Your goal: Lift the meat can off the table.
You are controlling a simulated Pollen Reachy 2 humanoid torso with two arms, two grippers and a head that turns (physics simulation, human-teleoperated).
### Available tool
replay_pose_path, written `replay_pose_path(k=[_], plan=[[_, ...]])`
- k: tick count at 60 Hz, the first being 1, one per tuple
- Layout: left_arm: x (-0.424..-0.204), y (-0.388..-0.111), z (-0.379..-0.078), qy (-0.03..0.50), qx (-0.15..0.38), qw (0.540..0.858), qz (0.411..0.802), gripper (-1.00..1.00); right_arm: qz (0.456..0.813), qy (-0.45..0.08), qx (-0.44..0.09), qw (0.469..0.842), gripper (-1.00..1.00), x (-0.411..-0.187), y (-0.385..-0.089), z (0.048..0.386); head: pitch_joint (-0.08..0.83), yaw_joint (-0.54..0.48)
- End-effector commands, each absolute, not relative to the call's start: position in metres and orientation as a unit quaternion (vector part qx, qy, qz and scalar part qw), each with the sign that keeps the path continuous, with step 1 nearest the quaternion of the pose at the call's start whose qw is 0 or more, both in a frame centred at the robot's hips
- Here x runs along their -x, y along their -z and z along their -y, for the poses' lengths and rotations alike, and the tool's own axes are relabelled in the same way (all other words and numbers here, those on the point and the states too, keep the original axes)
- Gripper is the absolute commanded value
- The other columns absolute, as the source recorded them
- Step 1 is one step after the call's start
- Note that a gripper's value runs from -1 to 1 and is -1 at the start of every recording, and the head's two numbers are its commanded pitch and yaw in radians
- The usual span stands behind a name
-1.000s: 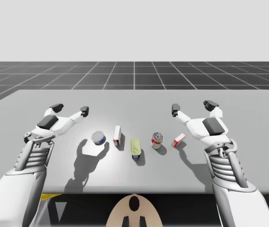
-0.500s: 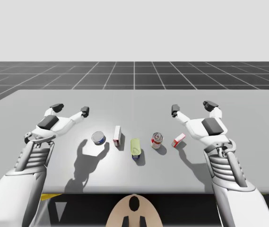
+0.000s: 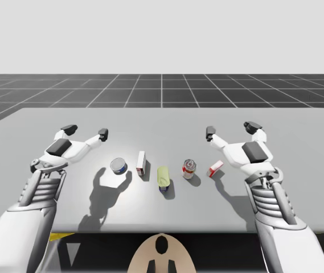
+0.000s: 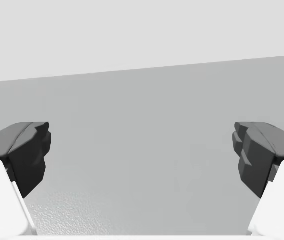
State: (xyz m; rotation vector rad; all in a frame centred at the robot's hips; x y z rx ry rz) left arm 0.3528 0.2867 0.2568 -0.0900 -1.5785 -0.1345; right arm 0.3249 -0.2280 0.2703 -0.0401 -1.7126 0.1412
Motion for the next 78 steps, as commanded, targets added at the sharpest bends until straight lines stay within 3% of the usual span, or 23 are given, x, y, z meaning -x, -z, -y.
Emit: replay_pose_path(k=[1,5,7,14,18,24,31,43,78], plan=[[-0.352,-0.257,-0.286,0.059,0.040,0.702,0.709,-1.00,0.752,-0.071,0.008,0.655,-1.00,-0.322,-0.272,0.224,0.711,0.01],[-0.352,-0.258,-0.287,0.057,0.040,0.701,0.710,-1.00,0.748,-0.061,0.013,0.661,-1.00,-0.312,-0.278,0.217,0.714,0.00],[-0.352,-0.258,-0.287,0.056,0.040,0.701,0.709,-1.00,0.743,-0.063,-0.014,0.667,-1.00,-0.308,-0.280,0.215,0.717,0.00],[-0.353,-0.256,-0.286,0.053,0.037,0.704,0.708,-1.00,0.732,-0.065,-0.028,0.678,-1.00,-0.283,-0.285,0.197,0.719,-0.01],[-0.353,-0.255,-0.286,0.053,0.035,0.705,0.707,-1.00,0.744,-0.054,-0.008,0.666,-1.00,-0.269,-0.287,0.184,0.719,-0.01],[-0.354,-0.255,-0.286,0.052,0.034,0.705,0.707,-1.00,0.743,-0.039,-0.037,0.667,-1.00,-0.248,-0.290,0.162,0.719,-0.01],[-0.354,-0.254,-0.286,0.053,0.034,0.706,0.705,-1.00,0.735,-0.003,-0.070,0.675,-1.00,-0.229,-0.280,0.135,0.718,-0.02],[-0.355,-0.253,-0.287,0.050,0.033,0.708,0.704,-1.00,0.712,-0.011,-0.094,0.696,-1.00,-0.202,-0.262,0.104,0.719,-0.01],[-0.358,-0.252,-0.290,0.048,0.032,0.710,0.702,-1.00,0.648,-0.014,-0.185,0.739,-1.00,-0.186,-0.223,0.053,0.720,-0.01]])
